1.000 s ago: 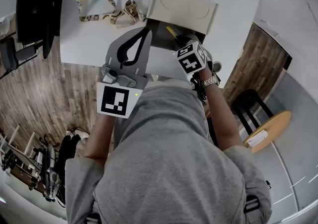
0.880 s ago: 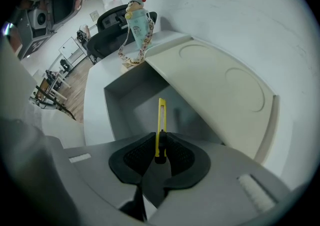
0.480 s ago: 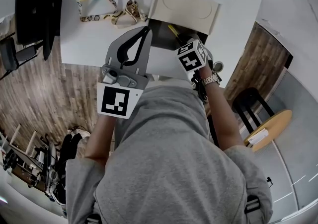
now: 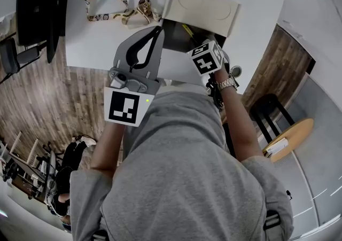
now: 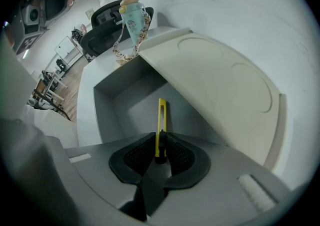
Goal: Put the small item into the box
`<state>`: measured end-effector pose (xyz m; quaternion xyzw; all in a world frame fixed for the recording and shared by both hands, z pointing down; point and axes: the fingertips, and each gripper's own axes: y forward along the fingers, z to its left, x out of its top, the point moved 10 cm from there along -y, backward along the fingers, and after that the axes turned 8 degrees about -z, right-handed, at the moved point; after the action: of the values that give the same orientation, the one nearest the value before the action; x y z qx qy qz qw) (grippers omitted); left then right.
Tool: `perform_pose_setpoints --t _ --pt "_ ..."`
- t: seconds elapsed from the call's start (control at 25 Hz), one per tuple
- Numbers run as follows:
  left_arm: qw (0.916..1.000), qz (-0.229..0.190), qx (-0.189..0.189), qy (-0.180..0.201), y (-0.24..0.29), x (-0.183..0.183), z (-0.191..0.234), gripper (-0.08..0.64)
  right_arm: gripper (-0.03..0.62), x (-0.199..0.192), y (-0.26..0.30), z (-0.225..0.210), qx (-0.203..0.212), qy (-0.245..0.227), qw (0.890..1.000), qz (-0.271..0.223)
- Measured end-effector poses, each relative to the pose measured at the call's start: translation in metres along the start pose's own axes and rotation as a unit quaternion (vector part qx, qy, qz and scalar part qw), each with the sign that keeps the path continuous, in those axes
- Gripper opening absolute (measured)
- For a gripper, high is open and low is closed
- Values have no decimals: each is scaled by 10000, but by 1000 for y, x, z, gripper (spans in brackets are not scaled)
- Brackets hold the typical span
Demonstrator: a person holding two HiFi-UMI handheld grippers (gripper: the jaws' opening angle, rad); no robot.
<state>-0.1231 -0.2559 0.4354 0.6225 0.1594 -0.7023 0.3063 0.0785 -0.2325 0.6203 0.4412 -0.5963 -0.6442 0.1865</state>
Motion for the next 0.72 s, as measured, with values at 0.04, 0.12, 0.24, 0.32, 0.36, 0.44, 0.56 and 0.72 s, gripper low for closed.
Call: perform_pose_setpoints --t 0.04,0.12,0.24,0.32,0.36,0.44,0.56,0.72 --pt "10000 -2 3 0 0 0 0 3 83 0 0 0 -9 0 10000 2" --pt "10000 -2 16 -6 -1 0 1 3 83 0 1 0 -34 14 10000 3" --pt "10000 10 28 -13 -3 -1 2 3 83 0 2 -1 -67 56 10000 -6" --pt "10000 18 33 -8 -4 -2 2 3 84 -1 3 -1 -56 70 10000 -5" --pt "10000 17 39 -8 -5 -2 2 3 89 0 3 -1 -46 75 10000 -1" --pt "10000 5 57 -7 -6 -1 3 3 97 0 3 0 -19 97 10000 2" --pt "10000 -2 72 12 -8 0 2 3 114 0 0 1 18 126 9999 -13" --pt "10000 -30 58 42 -7 1 1 3 115 1 -4 0 -22 114 9999 -102"
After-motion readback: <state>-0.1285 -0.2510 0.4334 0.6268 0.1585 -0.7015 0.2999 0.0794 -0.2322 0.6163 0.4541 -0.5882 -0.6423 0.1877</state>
